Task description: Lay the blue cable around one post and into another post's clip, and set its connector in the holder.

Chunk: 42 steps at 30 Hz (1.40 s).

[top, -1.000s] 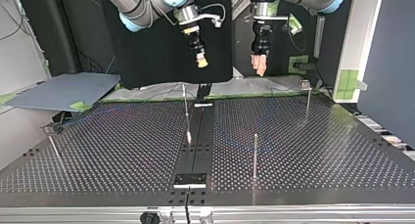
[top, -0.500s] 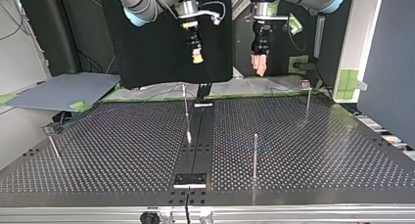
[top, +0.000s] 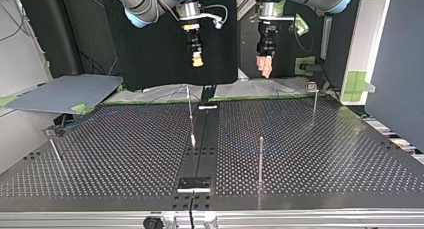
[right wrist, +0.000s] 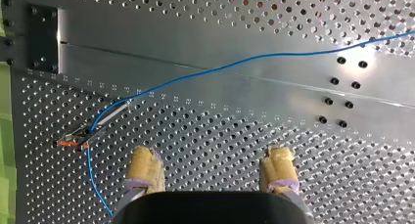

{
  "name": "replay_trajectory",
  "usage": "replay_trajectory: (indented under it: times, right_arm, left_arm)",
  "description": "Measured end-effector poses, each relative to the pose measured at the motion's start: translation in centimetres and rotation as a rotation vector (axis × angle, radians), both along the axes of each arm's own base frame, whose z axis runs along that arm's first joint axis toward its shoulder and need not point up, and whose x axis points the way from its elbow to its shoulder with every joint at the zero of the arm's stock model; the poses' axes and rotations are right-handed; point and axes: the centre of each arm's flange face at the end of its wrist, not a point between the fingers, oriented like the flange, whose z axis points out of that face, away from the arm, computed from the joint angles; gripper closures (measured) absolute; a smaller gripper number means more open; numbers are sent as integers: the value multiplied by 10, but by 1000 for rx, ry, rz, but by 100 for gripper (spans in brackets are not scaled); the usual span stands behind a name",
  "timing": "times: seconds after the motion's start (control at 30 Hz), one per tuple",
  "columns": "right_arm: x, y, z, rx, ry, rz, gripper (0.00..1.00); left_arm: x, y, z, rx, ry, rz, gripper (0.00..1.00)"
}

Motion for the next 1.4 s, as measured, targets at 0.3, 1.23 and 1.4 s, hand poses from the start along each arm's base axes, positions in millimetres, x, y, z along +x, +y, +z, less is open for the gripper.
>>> replay_trajectory:
  times: [0.3,1.23,1.4]
  right_arm:
    - [0,0,0,0,-1,1,1]
    - [1,-2,1,-14,3,1,1]
    - [1,-2,1,-14,3,1,1]
  left_arm:
    - [0,0,0,-14,0,1,0]
    - [-2,0,-1,-11,13,1,0]
    - [-2,0,-1,-11,13,1,0]
